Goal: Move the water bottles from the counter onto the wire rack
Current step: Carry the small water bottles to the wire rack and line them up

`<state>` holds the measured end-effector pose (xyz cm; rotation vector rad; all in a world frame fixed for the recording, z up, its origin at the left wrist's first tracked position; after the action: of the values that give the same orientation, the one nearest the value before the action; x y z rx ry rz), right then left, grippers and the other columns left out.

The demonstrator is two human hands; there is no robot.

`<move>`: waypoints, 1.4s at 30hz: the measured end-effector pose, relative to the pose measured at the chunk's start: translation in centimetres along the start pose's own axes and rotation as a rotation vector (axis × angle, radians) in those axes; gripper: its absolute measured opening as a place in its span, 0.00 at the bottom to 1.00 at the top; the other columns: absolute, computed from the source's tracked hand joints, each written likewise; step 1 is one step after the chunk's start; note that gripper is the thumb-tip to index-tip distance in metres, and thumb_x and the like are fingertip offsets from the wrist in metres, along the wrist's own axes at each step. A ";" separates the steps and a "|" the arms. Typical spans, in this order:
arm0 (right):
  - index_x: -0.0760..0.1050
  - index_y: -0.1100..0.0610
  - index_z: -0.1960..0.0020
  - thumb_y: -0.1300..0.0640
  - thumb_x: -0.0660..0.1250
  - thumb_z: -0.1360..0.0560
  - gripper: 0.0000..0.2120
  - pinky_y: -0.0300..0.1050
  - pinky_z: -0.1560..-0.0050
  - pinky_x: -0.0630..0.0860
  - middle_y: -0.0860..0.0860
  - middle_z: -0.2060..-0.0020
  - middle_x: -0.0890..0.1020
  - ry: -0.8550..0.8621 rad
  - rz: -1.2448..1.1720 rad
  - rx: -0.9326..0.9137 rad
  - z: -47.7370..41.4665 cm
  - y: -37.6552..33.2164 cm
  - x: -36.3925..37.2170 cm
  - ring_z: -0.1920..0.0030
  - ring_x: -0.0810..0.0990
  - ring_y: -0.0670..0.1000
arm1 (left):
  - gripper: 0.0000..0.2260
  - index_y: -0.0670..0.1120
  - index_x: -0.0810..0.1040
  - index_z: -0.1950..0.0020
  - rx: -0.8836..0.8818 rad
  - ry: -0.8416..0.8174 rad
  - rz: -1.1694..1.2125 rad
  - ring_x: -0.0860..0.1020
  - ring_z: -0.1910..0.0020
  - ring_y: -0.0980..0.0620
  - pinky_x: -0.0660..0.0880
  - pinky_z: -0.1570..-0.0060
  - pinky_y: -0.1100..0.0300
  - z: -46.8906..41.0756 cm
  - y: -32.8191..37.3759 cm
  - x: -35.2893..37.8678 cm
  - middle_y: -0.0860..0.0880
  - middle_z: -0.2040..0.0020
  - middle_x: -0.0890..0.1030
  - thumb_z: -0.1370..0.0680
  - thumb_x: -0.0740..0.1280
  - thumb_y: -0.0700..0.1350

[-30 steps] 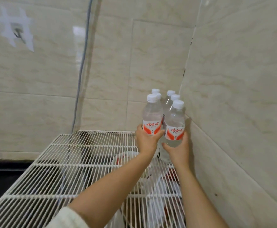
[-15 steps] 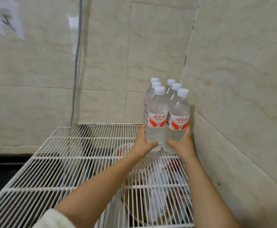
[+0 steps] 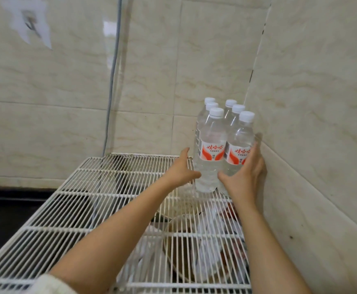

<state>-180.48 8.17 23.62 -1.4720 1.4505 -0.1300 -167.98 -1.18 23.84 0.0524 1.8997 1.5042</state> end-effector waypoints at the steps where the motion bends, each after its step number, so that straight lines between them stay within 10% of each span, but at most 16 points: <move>1: 0.42 0.52 0.24 0.55 0.75 0.35 0.52 0.54 0.28 0.53 0.59 0.25 0.50 -0.011 0.045 -0.033 0.3 -0.6 0.1 0.26 0.51 0.59 | 0.39 0.51 0.47 0.24 0.008 0.024 -0.035 0.65 0.30 0.45 0.70 0.43 0.59 0.5 0.0 -1.3 0.43 0.25 0.59 0.26 0.69 0.41; 6: 0.65 0.55 0.33 0.48 0.70 0.34 0.32 0.63 0.37 0.65 0.63 0.34 0.64 0.150 0.261 -0.565 2.3 -3.3 0.8 0.33 0.59 0.62 | 0.32 0.48 0.54 0.25 0.000 0.205 -0.252 0.65 0.29 0.45 0.64 0.32 0.51 6.3 -3.0 -9.7 0.44 0.27 0.63 0.24 0.67 0.45; 10: 0.76 0.56 0.40 0.42 0.66 0.35 0.28 0.64 0.41 0.70 0.61 0.42 0.78 -0.212 0.264 -0.725 4.6 -6.1 3.6 0.38 0.74 0.64 | 0.25 0.45 0.63 0.28 -0.113 0.393 -0.310 0.69 0.33 0.46 0.66 0.38 0.54 11.9 -6.9 -15.4 0.43 0.31 0.70 0.24 0.66 0.45; 15: 0.62 0.47 0.28 0.39 0.60 0.26 0.29 0.47 0.30 0.56 0.51 0.29 0.66 -0.678 0.234 -0.746 8.3 -8.7 6.3 0.29 0.61 0.52 | 0.18 0.42 0.70 0.33 -0.177 0.532 -0.314 0.72 0.36 0.47 0.65 0.46 0.62 18.6 -10.7 -18.2 0.45 0.36 0.74 0.23 0.65 0.44; 42: 0.62 0.51 0.29 0.47 0.60 0.25 0.25 0.49 0.38 0.65 0.51 0.34 0.68 -1.165 0.073 -1.271 60.6 -38.1 12.6 0.35 0.66 0.54 | 0.17 0.41 0.71 0.34 -0.829 1.132 -0.335 0.72 0.37 0.45 0.66 0.39 0.56 78.1 -23.2 -37.0 0.42 0.36 0.73 0.23 0.65 0.43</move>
<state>-109.89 22.63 14.27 -1.8347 0.4771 1.6769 -89.29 40.60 15.83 -1.6918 1.6409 2.1357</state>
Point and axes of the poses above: each hand's wrist, its own z-axis away from the middle knuckle, its own x-axis out of the palm, y = z × x, the point moved 2 cm from there along -z, towards the middle knuckle
